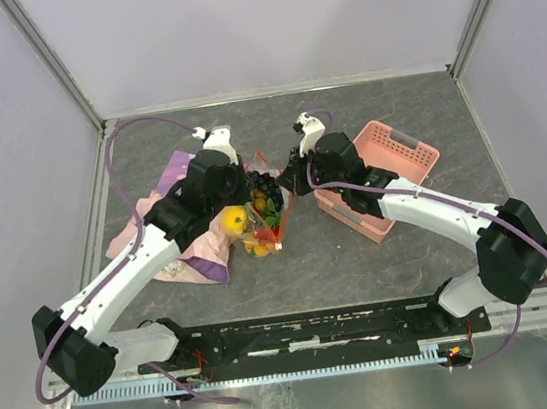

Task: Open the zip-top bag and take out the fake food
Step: Open the zipper of the food storage bag at the center of the board.

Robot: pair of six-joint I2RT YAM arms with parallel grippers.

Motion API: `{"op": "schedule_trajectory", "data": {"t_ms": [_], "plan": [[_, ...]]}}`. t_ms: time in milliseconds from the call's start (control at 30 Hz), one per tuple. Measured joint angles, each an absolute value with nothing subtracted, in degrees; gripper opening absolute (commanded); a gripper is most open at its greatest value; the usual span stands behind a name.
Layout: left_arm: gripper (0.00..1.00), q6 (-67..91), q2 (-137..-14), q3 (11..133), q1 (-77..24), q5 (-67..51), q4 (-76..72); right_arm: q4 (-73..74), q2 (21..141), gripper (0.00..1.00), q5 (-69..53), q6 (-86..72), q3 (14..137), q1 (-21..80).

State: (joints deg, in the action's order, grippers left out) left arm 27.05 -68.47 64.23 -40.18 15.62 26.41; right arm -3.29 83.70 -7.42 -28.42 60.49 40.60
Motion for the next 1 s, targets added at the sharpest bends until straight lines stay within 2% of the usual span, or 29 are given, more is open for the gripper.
{"op": "schedule_trajectory", "data": {"t_ms": [333,500,667,767,867,1000], "plan": [[0.03,21.54,-74.72,61.84,-38.48,-6.26,15.31,-0.64,81.25,0.05,0.82,-28.01,51.86,40.6],[0.03,21.52,-77.12,62.19,-38.44,-10.44,13.65,0.91,77.58,0.05,3.36,-26.68,50.33,40.29],[0.05,20.29,-79.81,67.75,-38.44,-10.2,18.52,-0.4,76.14,0.02,2.2,-26.57,49.08,39.97],[0.13,19.7,-79.99,69.25,-38.44,-9.26,21.43,-3.05,76.14,0.02,-1.41,-27.16,48.16,39.72],[0.35,19.33,-79.96,70.04,-38.63,-7.79,24.32,-6.31,76.2,0.02,-5.13,-28.36,47.44,39.64],[0.51,18.63,-79.64,71.33,-40.1,-3.66,28.23,-10.61,77.17,0.02,-9.1,-30.37,46.89,39.66]]}}
